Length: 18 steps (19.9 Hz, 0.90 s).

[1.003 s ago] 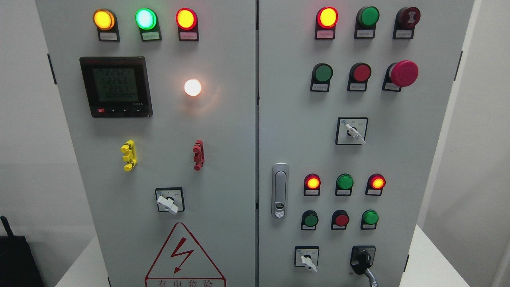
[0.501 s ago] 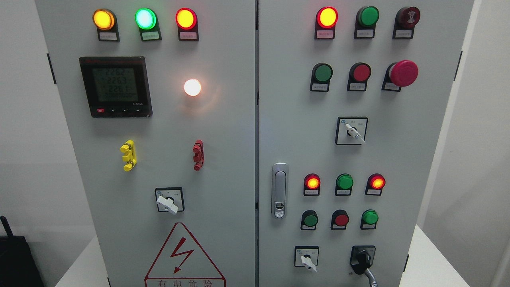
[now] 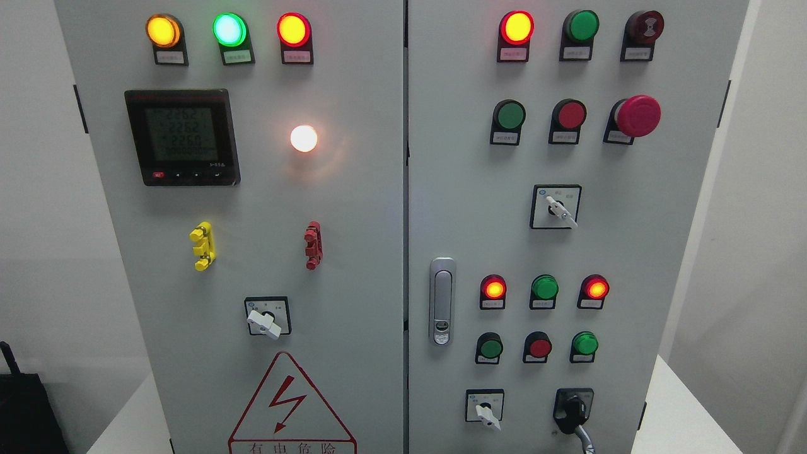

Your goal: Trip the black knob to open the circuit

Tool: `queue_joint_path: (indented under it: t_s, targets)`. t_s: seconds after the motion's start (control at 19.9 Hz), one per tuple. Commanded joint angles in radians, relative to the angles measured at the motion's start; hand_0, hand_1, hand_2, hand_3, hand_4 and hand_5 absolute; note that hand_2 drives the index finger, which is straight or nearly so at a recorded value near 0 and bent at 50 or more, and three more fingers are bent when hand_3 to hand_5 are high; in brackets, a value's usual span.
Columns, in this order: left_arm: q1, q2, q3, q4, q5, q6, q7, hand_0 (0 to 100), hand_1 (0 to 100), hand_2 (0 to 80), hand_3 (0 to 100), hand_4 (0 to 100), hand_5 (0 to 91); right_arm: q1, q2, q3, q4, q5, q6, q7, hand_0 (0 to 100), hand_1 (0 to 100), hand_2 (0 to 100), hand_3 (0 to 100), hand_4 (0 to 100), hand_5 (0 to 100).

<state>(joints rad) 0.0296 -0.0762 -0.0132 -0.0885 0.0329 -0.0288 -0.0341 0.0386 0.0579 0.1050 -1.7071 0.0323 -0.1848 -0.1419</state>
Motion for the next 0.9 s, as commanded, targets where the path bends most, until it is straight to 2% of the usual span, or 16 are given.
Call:
queue_joint_path:
  t_s: [0.0, 0.85]
  targets:
    - [0.000, 0.000, 0.001, 0.001, 0.002, 0.001, 0.000, 12, 39, 0.0, 0, 0, 0.0, -0.026, 0.005, 0.041, -0.048, 0.004, -0.022, 0.027, 70, 79, 1, 100, 100, 98]
    - [0.000, 0.000, 0.001, 0.001, 0.002, 0.001, 0.000, 12, 39, 0.0, 0, 0, 0.0, -0.032, 0.011, 0.056, -0.049, 0.004, -0.022, 0.027, 70, 78, 1, 100, 100, 98]
